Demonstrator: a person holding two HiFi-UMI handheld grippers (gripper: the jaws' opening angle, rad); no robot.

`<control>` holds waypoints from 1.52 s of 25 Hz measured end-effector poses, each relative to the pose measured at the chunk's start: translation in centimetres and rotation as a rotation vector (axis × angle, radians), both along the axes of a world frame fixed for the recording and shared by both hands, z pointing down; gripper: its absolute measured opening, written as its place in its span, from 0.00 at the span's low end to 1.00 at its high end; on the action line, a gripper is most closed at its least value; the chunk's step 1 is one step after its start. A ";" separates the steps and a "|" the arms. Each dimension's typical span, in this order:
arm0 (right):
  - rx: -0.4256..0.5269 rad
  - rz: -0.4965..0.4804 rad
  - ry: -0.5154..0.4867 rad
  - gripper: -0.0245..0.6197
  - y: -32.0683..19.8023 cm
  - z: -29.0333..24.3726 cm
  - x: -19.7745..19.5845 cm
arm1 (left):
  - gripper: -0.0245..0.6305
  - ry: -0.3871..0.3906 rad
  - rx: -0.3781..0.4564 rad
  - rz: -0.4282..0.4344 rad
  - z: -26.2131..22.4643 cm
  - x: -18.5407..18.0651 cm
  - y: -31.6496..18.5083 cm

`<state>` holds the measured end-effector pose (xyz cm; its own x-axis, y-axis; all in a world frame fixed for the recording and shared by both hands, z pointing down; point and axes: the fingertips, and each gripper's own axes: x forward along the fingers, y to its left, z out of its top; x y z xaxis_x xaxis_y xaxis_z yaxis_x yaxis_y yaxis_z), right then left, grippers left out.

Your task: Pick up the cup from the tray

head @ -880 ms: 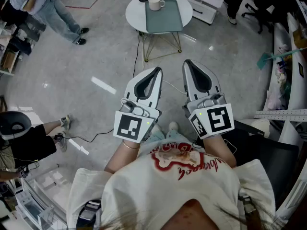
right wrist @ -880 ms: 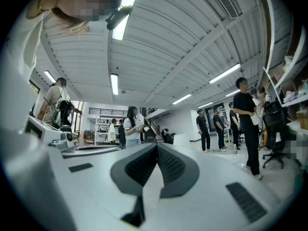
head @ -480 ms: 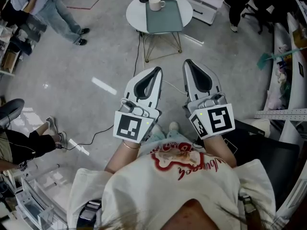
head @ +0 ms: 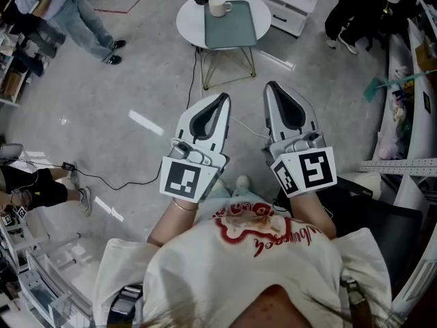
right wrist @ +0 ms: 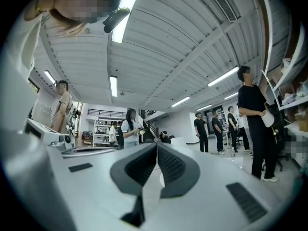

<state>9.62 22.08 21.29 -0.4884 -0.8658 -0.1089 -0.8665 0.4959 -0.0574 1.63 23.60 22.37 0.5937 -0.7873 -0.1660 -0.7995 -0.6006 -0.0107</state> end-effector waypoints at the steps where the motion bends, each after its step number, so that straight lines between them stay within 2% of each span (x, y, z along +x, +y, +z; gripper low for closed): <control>1: 0.004 -0.005 0.002 0.08 -0.1 -0.1 0.2 | 0.06 0.005 0.002 -0.004 0.0 0.3 0.0; 6: 0.008 -0.041 0.015 0.08 -1.3 0.5 0.1 | 0.06 0.012 -0.008 -0.030 1.1 0.5 -1.2; 11: 0.014 -0.042 0.019 0.08 -4.9 0.7 0.0 | 0.06 0.018 -0.003 -0.039 1.4 0.0 -5.1; 16: 0.012 -0.027 0.024 0.08 -11.0 1.4 -1.3 | 0.06 0.025 0.012 -0.024 1.7 -1.0 -11.4; 27: 0.039 0.019 0.008 0.08 -28.9 -0.5 -5.9 | 0.06 0.009 0.043 0.031 -0.4 -4.9 -29.6; 34: 0.007 0.023 0.007 0.08 -33.9 -0.4 -6.1 | 0.06 0.013 0.029 0.036 -0.9 -4.7 -34.5; 38: -0.026 0.047 0.039 0.08 -37.3 2.1 -5.5 | 0.06 0.031 0.011 0.016 0.1 -4.8 -36.8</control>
<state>4.08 -15.20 23.38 -0.4503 -0.8903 -0.0678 -0.8907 0.4532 -0.0350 -3.17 -13.23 22.49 0.6003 -0.7761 -0.1932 -0.7900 -0.6130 0.0075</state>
